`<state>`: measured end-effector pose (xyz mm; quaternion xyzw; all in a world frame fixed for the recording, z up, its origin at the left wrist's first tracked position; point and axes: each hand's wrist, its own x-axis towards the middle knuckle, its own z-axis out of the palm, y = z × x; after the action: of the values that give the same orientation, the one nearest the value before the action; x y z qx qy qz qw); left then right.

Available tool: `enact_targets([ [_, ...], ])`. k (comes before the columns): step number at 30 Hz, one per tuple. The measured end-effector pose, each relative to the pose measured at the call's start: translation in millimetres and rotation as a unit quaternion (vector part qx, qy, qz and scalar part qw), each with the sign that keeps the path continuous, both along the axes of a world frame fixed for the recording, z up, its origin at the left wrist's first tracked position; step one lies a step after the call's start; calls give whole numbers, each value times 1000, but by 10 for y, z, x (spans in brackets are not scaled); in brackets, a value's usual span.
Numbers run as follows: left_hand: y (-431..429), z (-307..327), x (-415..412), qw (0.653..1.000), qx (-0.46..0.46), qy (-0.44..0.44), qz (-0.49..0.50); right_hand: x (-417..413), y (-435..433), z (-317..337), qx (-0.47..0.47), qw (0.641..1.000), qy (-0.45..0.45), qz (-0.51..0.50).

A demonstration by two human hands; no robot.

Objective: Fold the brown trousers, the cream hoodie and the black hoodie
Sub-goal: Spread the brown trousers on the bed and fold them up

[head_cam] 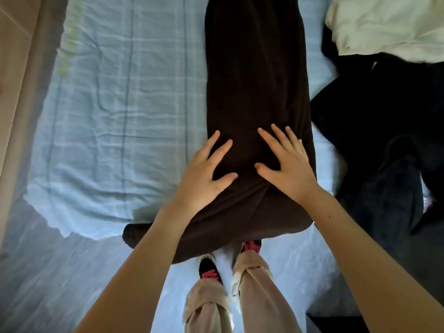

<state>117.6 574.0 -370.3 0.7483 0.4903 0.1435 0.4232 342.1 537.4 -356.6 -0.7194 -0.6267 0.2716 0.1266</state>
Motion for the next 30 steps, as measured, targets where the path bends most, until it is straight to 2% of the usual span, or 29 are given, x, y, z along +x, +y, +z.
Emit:
enact_targets([
  [4, -472, 72, -9, 998, -44, -41, 33, 237, -97, 101, -18, 996, 80, 19],
  [6, -666, 97, 74, 995, -46, -56, 71, 351, -144, 150, -7, 996, 83, 21],
  [10, -720, 146, 104, 959, -80, -153, 226, 68, -483, 170, 92, 984, 44, -143],
  [12, -722, 168, 88, 940, -121, -171, 269, -186, -598, 171, 40, 968, 117, -219],
  [14, -759, 201, 101, 934, -141, -188, 268, -321, -632, 190, -20, 945, 210, -249],
  [18, -860, 238, 130, 940, -146, -185, 246, -84, -655, 262, -11, 921, 346, -176],
  [21, -919, 253, 106, 946, -138, -166, 241, 319, -796, 304, -18, 903, 404, -144],
  [24, -978, 264, 183, 948, -144, -154, 238, 545, -903, 278, -27, 897, 408, -168],
  [30, -1016, 270, 228, 939, -136, -190, 252, 615, -939, 219, -1, 939, 316, -132],
])
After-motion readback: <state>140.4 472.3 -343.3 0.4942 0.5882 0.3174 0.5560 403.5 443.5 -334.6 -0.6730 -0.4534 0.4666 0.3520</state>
